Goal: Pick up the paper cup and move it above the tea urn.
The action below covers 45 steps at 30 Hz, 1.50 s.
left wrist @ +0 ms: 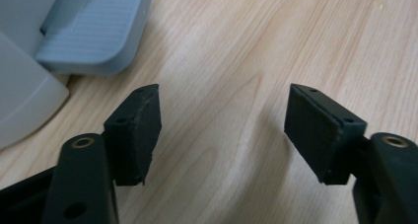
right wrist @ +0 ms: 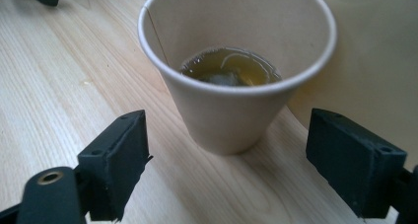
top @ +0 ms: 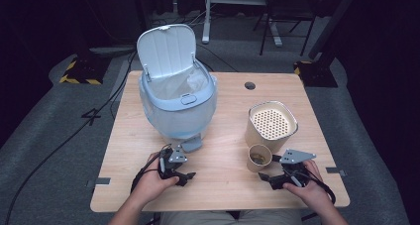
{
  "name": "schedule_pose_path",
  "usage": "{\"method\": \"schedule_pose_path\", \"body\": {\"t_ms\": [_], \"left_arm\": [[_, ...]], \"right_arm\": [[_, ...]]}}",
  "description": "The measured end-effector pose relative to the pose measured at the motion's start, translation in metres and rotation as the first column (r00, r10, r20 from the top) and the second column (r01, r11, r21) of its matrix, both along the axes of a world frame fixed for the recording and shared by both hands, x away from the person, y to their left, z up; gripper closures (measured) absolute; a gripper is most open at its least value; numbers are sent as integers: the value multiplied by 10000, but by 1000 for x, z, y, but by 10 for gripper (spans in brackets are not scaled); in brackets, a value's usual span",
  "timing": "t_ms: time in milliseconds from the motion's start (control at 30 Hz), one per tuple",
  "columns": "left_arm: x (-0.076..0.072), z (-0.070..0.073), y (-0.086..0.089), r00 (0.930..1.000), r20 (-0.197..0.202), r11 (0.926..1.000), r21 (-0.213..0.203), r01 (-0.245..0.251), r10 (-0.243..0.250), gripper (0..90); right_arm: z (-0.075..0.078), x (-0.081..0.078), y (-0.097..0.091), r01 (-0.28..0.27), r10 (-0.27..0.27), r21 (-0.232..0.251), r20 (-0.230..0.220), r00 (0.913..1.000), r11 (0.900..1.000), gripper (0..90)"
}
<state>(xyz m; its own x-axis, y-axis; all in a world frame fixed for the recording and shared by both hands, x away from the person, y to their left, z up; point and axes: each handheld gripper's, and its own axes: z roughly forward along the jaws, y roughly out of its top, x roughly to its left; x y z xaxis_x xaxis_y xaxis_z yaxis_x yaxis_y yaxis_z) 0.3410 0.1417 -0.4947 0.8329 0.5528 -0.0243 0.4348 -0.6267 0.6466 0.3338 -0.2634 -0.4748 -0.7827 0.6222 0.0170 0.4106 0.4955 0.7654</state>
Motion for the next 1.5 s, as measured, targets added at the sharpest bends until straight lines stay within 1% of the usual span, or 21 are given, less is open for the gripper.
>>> {"method": "schedule_pose_path", "body": {"t_ms": [67,133,200,267,300,367,400,467,533,567,667,767,833,1033,1167,1267,1333,1400,1467,1500], "left_arm": [[-1,-1,1,9999,105,9998,151,-116,114,265],[0,-2,1,9998,100,9998,95,-148,147,253],[0,-4,0,9998,131,9998,-70,-174,175,220],[-1,-9,-1,9994,315,9993,-364,-111,123,169],[-1,-9,-1,9993,329,9991,-390,-153,166,147],[-1,-9,-1,9993,324,9991,-398,-151,164,146],[-1,-9,-1,9993,325,9991,-398,-149,162,145],[-1,-9,-2,9994,323,9993,-366,-119,131,135],[-1,-9,-2,9995,300,9993,-363,-118,129,128],[-1,-9,-3,9995,293,9993,-361,-106,116,123],[0,-9,-3,9995,296,9993,-353,-89,100,119],[0,-9,-3,9995,288,9993,-360,-95,106,119],[0,-9,-3,9995,292,9993,-353,-85,96,118],[0,-9,-3,9995,292,9993,-367,-85,96,119],[0,-9,-3,9995,292,9993,-370,-88,99,119],[0,-9,-3,9996,277,9993,-362,-93,103,119],[0,-9,-3,9996,272,9993,-370,-97,108,119],[0,-9,-3,9996,274,9993,-370,-97,108,119],[0,-9,-3,9995,287,9993,-375,-89,99,119],[0,-9,-3,9995,290,9993,-376,-91,102,119]], "right_arm": [[-2,2,3,-38,38,106,54,10000,9999,163],[-6,5,7,-31,31,290,12,10000,9996,161],[-9,7,10,100,-102,386,42,9999,9992,167],[-11,9,14,166,-167,417,11,9999,9990,168],[-13,11,16,187,-189,468,28,9998,9987,175],[-14,11,18,199,-201,517,40,9998,9985,186],[-17,13,21,236,-244,663,115,9996,9975,189],[-19,15,23,257,-271,720,181,9995,9971,205],[-20,15,23,276,-293,764,207,9994,9967,210],[-21,16,23,317,-337,890,206,9992,9955,210],[-23,15,24,428,-466,952,374,9982,9945,235],[-25,16,24,541,-593,1156,419,9974,9918,275],[-25,16,23,536,-594,1193,461,9972,9914,279],[-24,18,22,256,-324,1133,584,9978,9932,298],[-21,17,21,-168,109,1044,565,9983,9944,304],[-15,15,21,-544,484,1037,595,9971,9931,305],[-10,14,21,-709,641,1068,664,9957,9917,306],[-4,12,21,-800,721,1179,693,9950,9898,306],[-2,11,21,-817,739,1187,691,9949,9896,307],[6,9,21,-947,857,1283,736,9936,9872,307]]}}
